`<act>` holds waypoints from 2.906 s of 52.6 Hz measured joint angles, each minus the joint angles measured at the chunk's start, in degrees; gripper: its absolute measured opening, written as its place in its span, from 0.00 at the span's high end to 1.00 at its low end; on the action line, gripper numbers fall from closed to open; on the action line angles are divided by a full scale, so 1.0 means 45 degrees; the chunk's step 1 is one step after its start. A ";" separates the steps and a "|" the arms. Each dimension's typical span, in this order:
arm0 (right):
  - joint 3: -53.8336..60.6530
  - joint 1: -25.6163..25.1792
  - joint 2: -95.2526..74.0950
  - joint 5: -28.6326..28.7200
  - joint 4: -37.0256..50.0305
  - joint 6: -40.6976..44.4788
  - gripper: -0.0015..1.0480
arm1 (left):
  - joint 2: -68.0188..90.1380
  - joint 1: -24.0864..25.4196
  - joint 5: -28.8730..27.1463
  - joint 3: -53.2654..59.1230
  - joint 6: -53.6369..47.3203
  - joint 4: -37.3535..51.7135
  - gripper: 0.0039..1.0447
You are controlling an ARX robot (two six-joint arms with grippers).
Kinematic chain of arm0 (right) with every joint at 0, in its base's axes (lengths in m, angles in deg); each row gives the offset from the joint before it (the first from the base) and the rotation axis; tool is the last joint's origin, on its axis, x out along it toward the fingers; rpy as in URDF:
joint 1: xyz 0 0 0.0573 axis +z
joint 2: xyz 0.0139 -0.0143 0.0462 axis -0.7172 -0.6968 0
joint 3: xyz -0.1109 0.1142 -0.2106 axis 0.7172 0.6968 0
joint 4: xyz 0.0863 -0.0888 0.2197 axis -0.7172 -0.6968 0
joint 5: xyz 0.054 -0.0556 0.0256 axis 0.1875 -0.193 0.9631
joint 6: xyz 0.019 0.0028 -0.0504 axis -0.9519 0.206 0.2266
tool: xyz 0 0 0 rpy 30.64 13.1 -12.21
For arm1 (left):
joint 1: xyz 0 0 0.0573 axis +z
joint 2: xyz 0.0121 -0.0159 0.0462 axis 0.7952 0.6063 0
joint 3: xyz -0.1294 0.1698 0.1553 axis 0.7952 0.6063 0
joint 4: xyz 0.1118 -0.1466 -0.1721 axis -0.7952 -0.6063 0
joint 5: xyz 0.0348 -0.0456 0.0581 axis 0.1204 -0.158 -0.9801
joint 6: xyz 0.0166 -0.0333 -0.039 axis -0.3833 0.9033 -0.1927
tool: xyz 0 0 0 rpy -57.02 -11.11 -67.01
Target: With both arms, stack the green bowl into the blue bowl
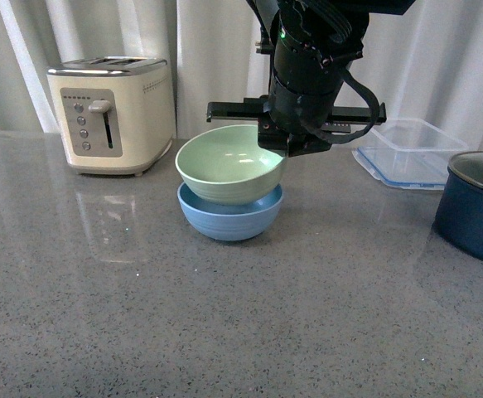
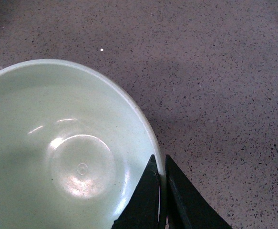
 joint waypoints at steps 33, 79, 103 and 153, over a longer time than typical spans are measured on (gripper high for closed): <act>0.6669 -0.0826 0.4745 0.4255 0.7737 -0.0583 0.13 | 0.0000 0.0000 -0.0005 0.0000 0.0000 0.0000 0.06; 2.0327 -0.4085 1.2803 0.2361 1.7170 0.4444 0.99 | -0.0010 0.0000 0.0015 0.0000 -0.0005 0.0000 0.06; 2.2430 -0.5644 1.6349 0.4090 1.5669 0.4439 0.99 | -0.0010 0.0000 0.0010 0.0000 -0.0005 -0.0005 0.06; 2.3537 -0.5858 2.2615 0.4172 1.0783 0.4439 0.99 | -0.0015 0.0000 0.0005 0.0000 -0.0005 -0.0005 0.06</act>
